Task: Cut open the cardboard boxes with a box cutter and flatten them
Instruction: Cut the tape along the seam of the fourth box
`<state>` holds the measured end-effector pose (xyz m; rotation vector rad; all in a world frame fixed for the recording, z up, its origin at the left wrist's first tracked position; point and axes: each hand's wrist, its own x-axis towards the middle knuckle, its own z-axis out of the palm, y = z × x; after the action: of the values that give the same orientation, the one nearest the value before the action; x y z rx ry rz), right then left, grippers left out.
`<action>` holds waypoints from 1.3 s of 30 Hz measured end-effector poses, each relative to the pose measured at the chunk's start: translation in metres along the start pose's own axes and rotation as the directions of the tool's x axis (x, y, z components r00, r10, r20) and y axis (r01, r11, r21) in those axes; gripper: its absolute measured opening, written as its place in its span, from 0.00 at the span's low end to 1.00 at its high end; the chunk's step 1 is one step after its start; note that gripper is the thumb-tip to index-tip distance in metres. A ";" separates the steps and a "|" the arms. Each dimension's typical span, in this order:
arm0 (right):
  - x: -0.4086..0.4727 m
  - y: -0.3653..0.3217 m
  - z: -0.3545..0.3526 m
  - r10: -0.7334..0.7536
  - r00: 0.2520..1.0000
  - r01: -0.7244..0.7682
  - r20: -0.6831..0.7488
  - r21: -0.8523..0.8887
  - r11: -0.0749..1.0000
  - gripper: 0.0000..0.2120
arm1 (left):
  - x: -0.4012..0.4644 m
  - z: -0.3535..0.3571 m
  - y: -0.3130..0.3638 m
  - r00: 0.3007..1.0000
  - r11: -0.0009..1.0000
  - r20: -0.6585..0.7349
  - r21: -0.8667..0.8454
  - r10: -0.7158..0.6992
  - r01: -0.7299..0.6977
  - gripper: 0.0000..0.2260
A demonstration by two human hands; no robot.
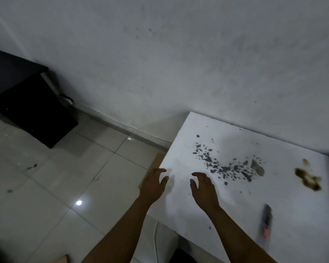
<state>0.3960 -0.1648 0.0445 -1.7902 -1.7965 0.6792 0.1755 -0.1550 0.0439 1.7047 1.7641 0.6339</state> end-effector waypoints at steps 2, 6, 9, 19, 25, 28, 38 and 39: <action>0.014 -0.015 0.020 -0.023 0.999 0.023 0.041 0.018 1.000 0.12 | 0.007 -0.016 -0.022 0.997 0.997 -0.025 -0.017 -0.077 0.077 0.16; 0.032 -0.047 0.053 -0.011 0.993 0.002 0.121 0.074 0.997 0.12 | 0.019 -0.047 -0.064 0.979 0.980 -0.050 -0.043 -0.198 0.196 0.15; 0.042 -0.074 0.074 0.047 0.988 -0.068 0.150 0.140 0.988 0.12 | 0.031 -0.064 -0.086 0.962 0.961 -0.045 -0.077 -0.270 0.266 0.15; 0.094 -0.155 0.223 0.349 0.910 -0.400 0.224 0.252 0.881 0.15 | 0.135 -0.083 -0.199 0.929 0.918 0.181 -0.180 -0.322 0.353 0.13; 0.135 -0.128 0.317 0.695 0.692 -0.715 0.196 0.317 0.623 0.12 | 0.199 -0.053 -0.281 0.868 0.919 0.388 -0.109 -0.310 0.378 0.15; 0.144 -0.085 0.354 0.819 0.555 -0.810 0.146 0.317 0.493 0.12 | 0.220 -0.022 -0.328 0.832 0.942 0.486 -0.052 -0.266 0.332 0.17; 0.155 0.125 0.533 0.942 0.335 -0.917 0.009 0.233 0.324 0.21 | 0.281 0.169 -0.502 0.667 0.954 0.682 0.228 -0.301 0.197 0.30; 0.157 0.139 0.545 0.944 0.329 -0.919 -0.018 0.225 0.324 0.21 | 0.284 0.184 -0.513 0.658 0.954 0.690 0.218 -0.301 0.207 0.34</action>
<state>0.1360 -0.0038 -0.4528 -2.5885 -0.3324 1.0210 -0.0580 0.0842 -0.4721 1.4382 1.4142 -0.2746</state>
